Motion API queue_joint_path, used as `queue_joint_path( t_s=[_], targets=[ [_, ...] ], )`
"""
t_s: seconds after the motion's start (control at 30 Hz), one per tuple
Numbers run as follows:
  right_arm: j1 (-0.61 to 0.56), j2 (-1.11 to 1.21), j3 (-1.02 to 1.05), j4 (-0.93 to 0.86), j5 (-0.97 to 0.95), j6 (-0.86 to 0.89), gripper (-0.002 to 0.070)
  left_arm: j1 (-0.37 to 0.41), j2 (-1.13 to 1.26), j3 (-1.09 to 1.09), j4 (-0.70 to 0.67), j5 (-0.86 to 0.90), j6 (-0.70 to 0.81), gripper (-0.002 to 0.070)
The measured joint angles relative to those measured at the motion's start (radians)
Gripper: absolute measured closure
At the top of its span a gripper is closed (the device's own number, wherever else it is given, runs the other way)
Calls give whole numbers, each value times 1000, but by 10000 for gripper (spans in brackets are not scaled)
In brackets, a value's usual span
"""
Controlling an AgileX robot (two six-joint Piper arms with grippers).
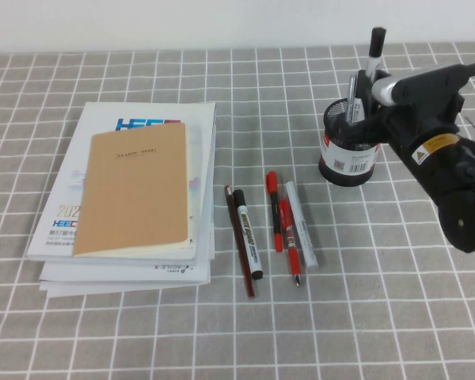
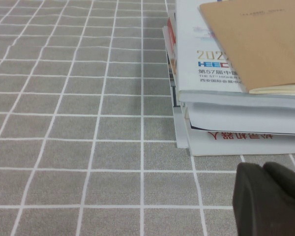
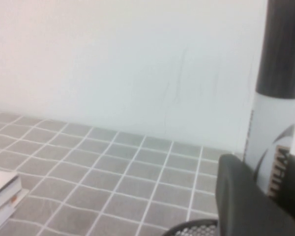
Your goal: Put the pen into the pen holder
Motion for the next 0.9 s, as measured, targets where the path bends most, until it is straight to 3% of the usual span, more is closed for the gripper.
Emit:
queue_joint_path(
  t_s=[0.13,0.37,0.5,0.6,0.7,0.77,0.9],
  targets=[
    [0,19,-2,38,0,20,557,0,0,0,0,0,0,680],
    [0,25,-6,103,2,20,401,0,0,0,0,0,0,680],
    [0,9,-6,105,29,20,387,0,0,0,0,0,0,680],
    [0,-52,-6,88,107,20,450,0,0,0,0,0,0,680],
    [0,-161,28,19,191,20,586,0,0,0,0,0,0,680],
    [2,-254,71,-15,222,39,640,0,0,0,0,0,0,680],
    [8,-422,217,-41,234,108,679,0,0,0,0,0,0,680]
  ],
)
